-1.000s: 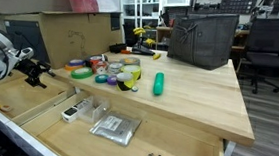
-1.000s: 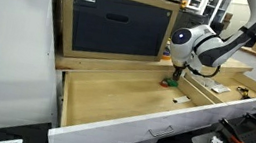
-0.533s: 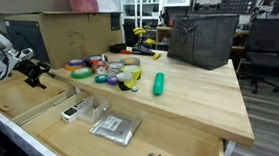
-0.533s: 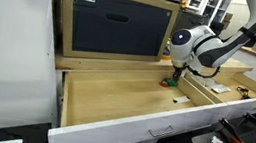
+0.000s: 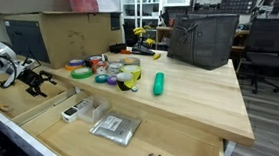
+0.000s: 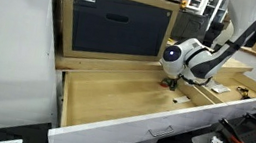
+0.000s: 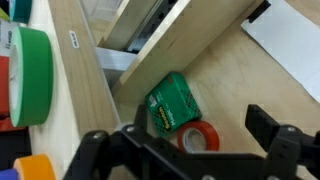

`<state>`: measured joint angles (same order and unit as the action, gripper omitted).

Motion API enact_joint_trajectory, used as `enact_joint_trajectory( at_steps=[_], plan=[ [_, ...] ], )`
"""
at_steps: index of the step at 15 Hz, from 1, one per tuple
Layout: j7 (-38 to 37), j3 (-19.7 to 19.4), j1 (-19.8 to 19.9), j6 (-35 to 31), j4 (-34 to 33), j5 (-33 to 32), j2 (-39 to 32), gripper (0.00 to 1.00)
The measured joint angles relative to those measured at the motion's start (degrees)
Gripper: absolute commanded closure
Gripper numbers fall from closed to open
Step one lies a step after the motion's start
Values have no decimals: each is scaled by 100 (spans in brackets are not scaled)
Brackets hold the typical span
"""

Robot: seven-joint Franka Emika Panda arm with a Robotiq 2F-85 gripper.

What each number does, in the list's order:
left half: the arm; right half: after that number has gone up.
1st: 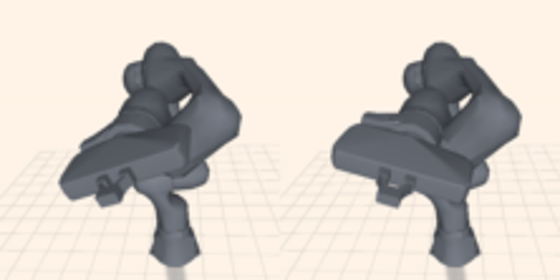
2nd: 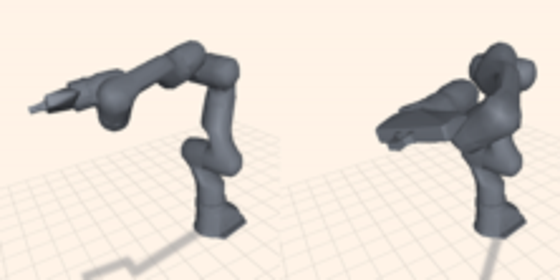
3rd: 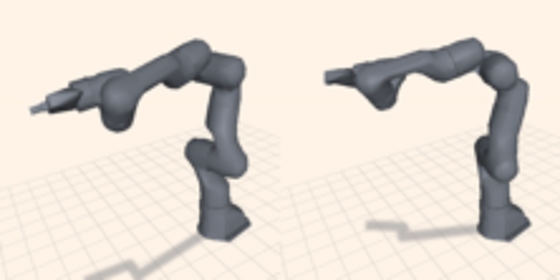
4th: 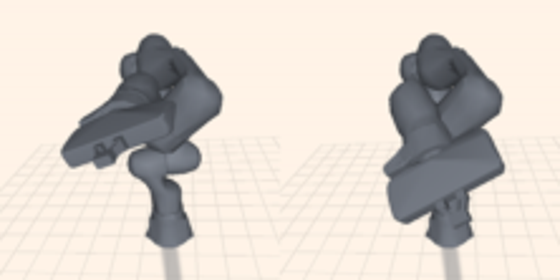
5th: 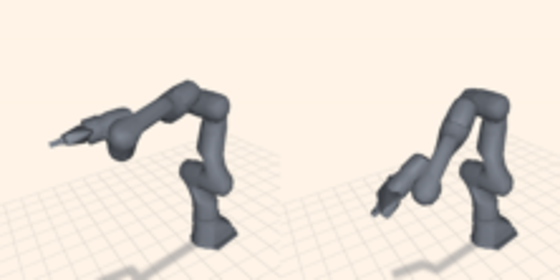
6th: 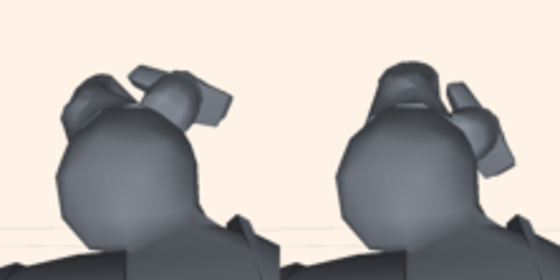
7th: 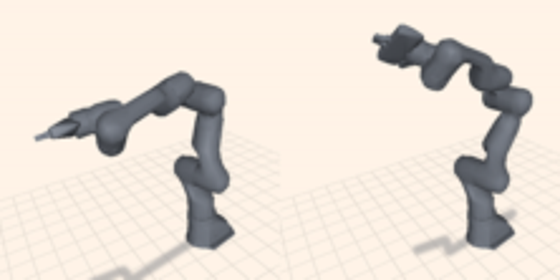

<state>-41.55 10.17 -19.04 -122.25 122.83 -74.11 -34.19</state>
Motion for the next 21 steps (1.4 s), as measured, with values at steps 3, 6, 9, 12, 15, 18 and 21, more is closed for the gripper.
enact_joint_trajectory(
  at_steps=[3,6,9,12,15,18,21],
  plan=[
    [-94,0,-223,561,-218,-338,-314,0],
    [-267,10,-492,1186,-406,-657,-603,27],
    [-495,60,-709,1813,-591,-934,-927,49],
    [-720,122,-786,2324,-833,-1111,-1273,71],
    [-755,127,-745,2497,-1025,-1247,-1480,92],
    [-755,127,-652,2499,-1084,-1473,-1510,100],
    [-755,130,-624,2506,-1083,-1748,-1515,100]
  ],
)
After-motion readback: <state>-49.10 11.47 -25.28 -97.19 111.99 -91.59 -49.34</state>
